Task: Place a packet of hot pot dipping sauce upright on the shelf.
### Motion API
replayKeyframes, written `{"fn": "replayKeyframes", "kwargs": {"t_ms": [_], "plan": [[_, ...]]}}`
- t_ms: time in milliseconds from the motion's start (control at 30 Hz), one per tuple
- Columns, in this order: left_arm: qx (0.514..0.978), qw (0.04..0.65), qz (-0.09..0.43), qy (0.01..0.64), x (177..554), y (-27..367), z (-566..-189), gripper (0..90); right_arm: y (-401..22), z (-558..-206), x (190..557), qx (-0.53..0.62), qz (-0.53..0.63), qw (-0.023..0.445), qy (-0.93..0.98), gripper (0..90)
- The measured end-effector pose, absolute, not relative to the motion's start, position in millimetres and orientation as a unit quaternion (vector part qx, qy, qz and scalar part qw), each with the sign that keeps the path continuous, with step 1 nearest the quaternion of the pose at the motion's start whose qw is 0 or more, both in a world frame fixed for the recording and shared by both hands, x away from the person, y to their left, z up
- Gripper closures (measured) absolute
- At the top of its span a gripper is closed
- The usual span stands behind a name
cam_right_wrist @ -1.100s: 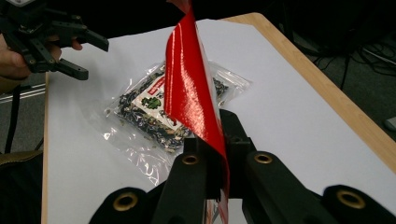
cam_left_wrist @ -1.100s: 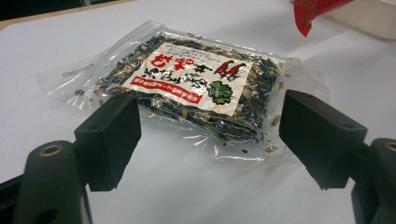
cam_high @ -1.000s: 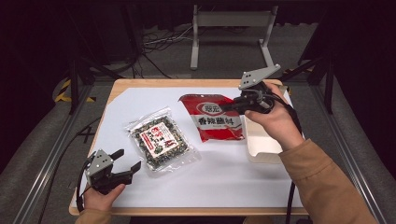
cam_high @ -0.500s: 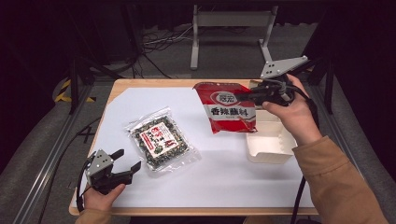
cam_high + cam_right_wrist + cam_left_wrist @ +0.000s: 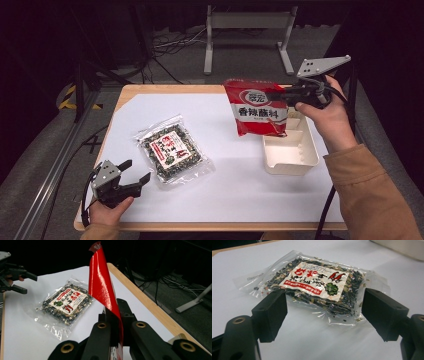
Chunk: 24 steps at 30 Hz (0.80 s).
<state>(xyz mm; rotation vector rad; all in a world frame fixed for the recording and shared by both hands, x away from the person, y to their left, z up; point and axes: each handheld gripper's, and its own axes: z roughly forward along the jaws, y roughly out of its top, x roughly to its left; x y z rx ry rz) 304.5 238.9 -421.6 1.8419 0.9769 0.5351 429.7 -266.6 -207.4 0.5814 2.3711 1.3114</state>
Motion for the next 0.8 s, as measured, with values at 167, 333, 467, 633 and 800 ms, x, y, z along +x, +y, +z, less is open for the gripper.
{"fn": "replayKeyframes", "kwargs": {"t_ms": [167,333,467,633,800], "plan": [[0.752,0.474,0.219,0.402,304,239,-422,21.0,-277,-205,432,0.213,0.467,0.195,0.836,88.8],[0.753,0.473,0.22,0.401,305,240,-422,20.8,-287,-203,434,0.221,0.466,0.206,0.831,88.9],[0.753,0.473,0.221,0.401,305,240,-422,20.7,-296,-202,436,0.225,0.467,0.217,0.827,88.8],[0.753,0.472,0.22,0.402,305,239,-422,20.7,-307,-203,440,0.233,0.468,0.227,0.822,88.8],[0.754,0.472,0.219,0.401,306,240,-422,20.7,-318,-205,444,0.243,0.468,0.234,0.817,88.8]]}}
